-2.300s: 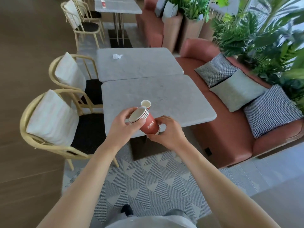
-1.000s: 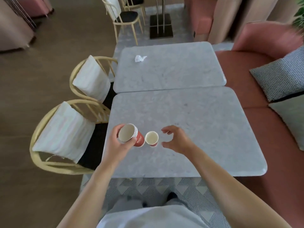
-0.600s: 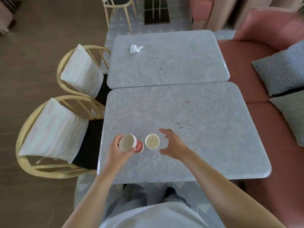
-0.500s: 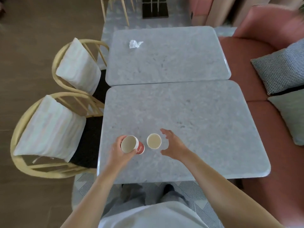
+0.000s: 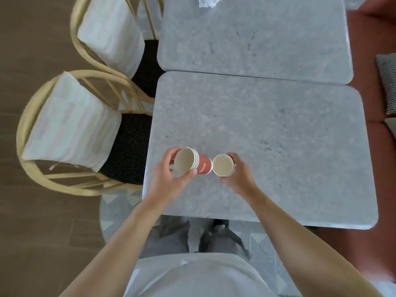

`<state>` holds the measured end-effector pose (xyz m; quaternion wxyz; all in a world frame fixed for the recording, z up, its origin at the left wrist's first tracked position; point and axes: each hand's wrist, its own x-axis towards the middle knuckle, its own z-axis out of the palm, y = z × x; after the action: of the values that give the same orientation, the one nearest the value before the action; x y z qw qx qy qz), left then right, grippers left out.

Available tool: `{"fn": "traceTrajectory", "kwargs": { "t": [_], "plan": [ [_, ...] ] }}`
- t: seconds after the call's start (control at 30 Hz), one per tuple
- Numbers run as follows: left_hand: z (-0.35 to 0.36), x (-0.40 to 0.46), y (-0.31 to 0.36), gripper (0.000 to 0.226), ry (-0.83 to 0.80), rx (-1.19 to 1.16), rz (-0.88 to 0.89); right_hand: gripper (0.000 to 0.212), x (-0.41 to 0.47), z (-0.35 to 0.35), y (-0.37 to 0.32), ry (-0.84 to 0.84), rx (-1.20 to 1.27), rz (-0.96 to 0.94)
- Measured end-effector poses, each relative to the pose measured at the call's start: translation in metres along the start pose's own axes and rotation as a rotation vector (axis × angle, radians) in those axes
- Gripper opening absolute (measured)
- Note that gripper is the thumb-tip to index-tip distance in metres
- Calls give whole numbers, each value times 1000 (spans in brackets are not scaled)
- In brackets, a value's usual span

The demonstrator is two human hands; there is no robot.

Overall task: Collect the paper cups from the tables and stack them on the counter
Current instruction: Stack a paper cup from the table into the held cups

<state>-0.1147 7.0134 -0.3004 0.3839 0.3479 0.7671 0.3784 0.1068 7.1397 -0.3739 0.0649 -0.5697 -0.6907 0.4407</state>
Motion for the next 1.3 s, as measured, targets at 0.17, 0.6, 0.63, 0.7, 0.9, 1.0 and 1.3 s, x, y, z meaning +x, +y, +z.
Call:
{"fn": "traceTrajectory", "kwargs": {
  "t": [0.17,0.6,0.63,0.7,0.9,1.0,1.3],
  "plan": [
    [12,-8,16,64,-54,-1,23,67,-11,-1,-8,-18,-38,-24],
    [95,-43,38,65,-206,155,75,74,-81,-34,66,-35,38,-3],
    [101,-45,39,66,-217,174,89,74,-87,-35,73,-31,49,-10],
    [112,-49,42,67,-219,212,114,73,-95,-34,85,-24,65,-18],
    [133,-65,46,73,-234,276,109,73,-115,-29,115,12,103,-24],
    [143,-74,46,62,-231,274,113,74,-123,-28,124,11,97,-31],
    [155,-88,47,63,-252,312,124,67,-129,-40,131,-26,108,-111]
  ]
}}
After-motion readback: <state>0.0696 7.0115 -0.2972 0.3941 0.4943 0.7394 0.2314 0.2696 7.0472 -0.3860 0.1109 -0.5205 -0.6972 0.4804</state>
